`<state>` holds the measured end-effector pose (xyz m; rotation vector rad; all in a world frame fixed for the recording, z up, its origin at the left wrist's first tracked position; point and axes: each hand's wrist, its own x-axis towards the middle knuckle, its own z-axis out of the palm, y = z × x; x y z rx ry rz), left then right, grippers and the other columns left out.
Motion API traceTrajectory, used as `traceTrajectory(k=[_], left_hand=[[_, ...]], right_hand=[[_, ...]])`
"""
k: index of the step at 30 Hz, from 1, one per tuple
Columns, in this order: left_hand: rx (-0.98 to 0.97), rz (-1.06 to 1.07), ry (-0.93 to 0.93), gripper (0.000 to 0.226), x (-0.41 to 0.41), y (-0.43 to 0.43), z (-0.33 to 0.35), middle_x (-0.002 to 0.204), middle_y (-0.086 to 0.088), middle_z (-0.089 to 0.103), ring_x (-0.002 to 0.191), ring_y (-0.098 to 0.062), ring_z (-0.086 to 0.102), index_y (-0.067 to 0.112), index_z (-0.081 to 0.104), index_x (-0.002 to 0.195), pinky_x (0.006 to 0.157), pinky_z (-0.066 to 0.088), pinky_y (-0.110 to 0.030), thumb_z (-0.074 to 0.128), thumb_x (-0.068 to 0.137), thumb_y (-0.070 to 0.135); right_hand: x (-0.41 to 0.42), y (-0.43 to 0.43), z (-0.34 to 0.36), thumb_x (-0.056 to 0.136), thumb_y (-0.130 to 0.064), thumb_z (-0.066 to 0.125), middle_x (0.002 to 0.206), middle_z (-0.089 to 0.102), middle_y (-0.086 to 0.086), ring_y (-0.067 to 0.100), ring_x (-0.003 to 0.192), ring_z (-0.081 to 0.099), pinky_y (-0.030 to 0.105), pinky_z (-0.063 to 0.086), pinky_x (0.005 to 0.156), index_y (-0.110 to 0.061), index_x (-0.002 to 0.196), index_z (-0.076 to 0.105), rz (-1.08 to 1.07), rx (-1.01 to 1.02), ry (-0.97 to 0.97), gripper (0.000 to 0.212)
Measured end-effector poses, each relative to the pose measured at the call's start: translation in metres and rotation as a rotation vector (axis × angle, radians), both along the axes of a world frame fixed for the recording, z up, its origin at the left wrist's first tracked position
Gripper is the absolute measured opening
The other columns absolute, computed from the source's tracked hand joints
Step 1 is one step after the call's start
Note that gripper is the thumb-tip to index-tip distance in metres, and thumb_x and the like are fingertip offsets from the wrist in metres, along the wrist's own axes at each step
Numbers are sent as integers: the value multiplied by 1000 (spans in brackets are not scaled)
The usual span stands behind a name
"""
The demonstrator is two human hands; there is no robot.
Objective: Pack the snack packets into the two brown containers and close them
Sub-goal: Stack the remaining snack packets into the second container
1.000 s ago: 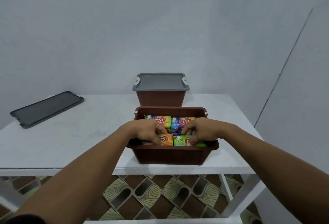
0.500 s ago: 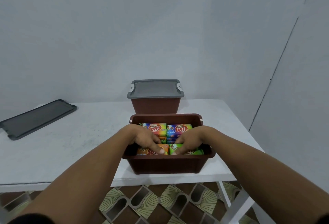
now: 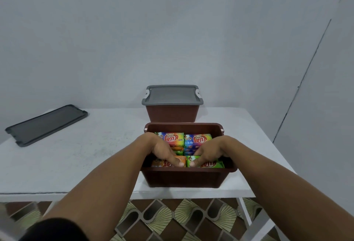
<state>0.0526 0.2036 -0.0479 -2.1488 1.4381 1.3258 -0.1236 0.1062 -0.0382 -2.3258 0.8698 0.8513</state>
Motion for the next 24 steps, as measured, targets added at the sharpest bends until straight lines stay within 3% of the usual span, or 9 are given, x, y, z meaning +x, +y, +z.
traceTrajectory(k=[6, 11, 13, 15, 19, 24], left_hand=[[-4, -24, -16, 72, -2, 4, 2, 149, -1, 45, 138, -26, 42, 34, 41, 151, 116, 34, -44, 58, 90, 68], [-25, -39, 24, 73, -1, 7, 3, 146, -1, 49, 135, -26, 46, 35, 46, 149, 116, 35, -47, 59, 87, 71], [-129, -54, 30, 74, 1, 12, 8, 145, 2, 50, 133, -24, 46, 36, 50, 146, 116, 35, -48, 62, 83, 73], [-282, -43, 64, 62, 5, 18, 16, 138, 5, 56, 126, -19, 52, 35, 59, 138, 111, 41, -44, 68, 85, 64], [-503, 128, 195, 30, 23, 32, 36, 112, -1, 73, 106, -20, 69, 20, 74, 113, 93, 59, -39, 76, 89, 37], [-921, 411, 249, 14, 54, 60, 55, 90, -7, 78, 78, -19, 73, 11, 72, 102, 73, 59, -32, 72, 92, 22]], right_hand=[[-3, 1, -1, 92, -61, 55, 140, 53, 4, 24, 130, 50, 44, 38, 115, -25, 143, 50, -19, 30, -19, 63], [0, -2, -4, 87, -65, 60, 138, 55, 2, 24, 127, 52, 46, 39, 114, -29, 142, 52, -41, 47, -4, 67], [1, -6, 1, 86, -68, 58, 136, 56, 0, 22, 124, 53, 45, 39, 113, -32, 143, 51, -29, 53, 1, 68], [2, -8, 14, 91, -64, 56, 130, 59, -3, 18, 117, 57, 40, 43, 108, -32, 143, 52, -29, 69, -55, 62], [12, -15, 46, 98, -42, 60, 120, 69, 1, 18, 108, 67, 40, 54, 99, -23, 137, 59, -43, 91, -273, 43], [57, -2, 67, 99, -33, 61, 113, 72, 0, 19, 99, 72, 38, 59, 90, -24, 128, 62, -112, 83, -638, 30]])
